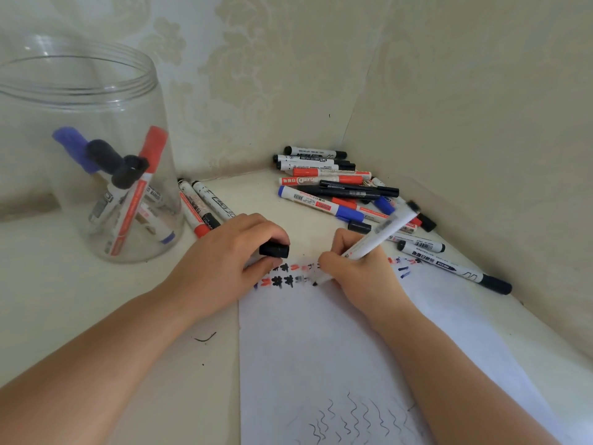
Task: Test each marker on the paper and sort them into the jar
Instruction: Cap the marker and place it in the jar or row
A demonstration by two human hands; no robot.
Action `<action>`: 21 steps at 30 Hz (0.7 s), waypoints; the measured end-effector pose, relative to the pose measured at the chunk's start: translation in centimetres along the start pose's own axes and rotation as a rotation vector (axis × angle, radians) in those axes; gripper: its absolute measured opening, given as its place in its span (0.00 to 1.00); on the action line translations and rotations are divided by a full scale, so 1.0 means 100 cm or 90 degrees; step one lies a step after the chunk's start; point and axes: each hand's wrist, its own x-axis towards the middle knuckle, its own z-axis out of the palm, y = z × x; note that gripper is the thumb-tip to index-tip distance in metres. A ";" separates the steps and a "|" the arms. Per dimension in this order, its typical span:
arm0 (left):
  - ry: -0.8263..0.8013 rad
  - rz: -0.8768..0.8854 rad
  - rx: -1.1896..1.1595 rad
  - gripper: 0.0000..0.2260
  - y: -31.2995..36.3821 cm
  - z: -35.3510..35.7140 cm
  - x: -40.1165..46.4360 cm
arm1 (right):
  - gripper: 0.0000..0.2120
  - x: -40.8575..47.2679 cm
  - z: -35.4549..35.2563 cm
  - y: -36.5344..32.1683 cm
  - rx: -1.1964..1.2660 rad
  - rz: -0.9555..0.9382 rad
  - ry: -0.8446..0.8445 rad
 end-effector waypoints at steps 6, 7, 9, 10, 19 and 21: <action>-0.015 0.002 -0.005 0.09 0.000 0.000 0.000 | 0.13 -0.002 -0.010 -0.002 0.231 0.033 0.056; -0.012 -0.008 -0.010 0.09 0.000 0.001 0.001 | 0.12 -0.003 -0.010 -0.005 0.231 0.028 0.048; 0.001 -0.039 -0.025 0.10 -0.001 0.001 0.002 | 0.13 -0.005 -0.009 -0.008 0.233 0.010 0.017; 0.005 -0.050 -0.032 0.10 -0.001 0.001 0.001 | 0.13 -0.005 -0.007 -0.010 0.234 0.002 0.000; -0.039 0.026 -0.032 0.07 0.010 -0.003 0.000 | 0.15 -0.008 -0.002 -0.011 0.192 -0.042 -0.039; -0.063 0.052 -0.010 0.07 0.014 -0.003 0.000 | 0.12 -0.010 -0.001 -0.012 0.171 -0.060 -0.067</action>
